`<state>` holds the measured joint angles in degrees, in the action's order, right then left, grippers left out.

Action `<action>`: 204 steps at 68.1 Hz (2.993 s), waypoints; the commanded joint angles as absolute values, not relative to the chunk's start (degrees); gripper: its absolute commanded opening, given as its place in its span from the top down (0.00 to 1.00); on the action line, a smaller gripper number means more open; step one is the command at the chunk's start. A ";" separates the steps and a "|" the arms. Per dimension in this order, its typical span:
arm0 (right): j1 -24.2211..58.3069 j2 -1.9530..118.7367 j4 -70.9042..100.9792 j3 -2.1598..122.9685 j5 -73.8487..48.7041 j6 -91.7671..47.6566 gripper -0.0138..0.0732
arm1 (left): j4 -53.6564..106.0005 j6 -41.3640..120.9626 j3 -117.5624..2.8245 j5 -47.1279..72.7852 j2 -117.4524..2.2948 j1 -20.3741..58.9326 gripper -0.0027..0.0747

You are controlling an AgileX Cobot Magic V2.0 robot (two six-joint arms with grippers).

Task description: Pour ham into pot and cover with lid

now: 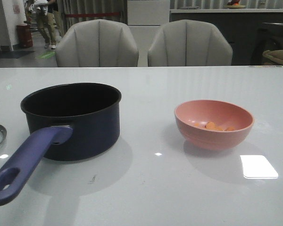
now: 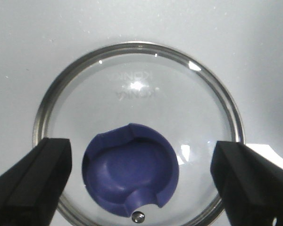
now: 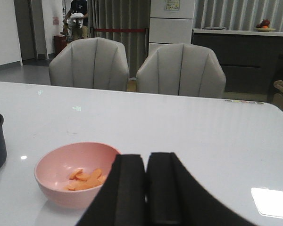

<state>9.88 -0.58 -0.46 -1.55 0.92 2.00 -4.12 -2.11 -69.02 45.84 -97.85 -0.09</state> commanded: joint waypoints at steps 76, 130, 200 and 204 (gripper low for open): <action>9.58 -1.71 -0.41 -1.23 6.06 1.35 0.68 | 3.74 -2.12 -30.96 21.63 -18.31 17.72 0.17; 9.58 12.48 -0.41 20.57 -13.52 1.71 0.68 | 2.36 -2.12 -21.28 20.69 -6.09 20.96 0.17; 9.69 80.51 12.39 51.52 -22.13 1.93 0.32 | 2.36 -2.12 -21.28 20.53 -6.09 20.96 0.17; 9.87 84.01 12.48 54.13 -22.77 1.93 0.32 | 2.36 -2.12 -21.28 20.53 -6.09 20.96 0.17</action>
<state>9.88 79.75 11.54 48.27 -23.58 2.32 2.24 -2.02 -19.81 25.18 -5.48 20.56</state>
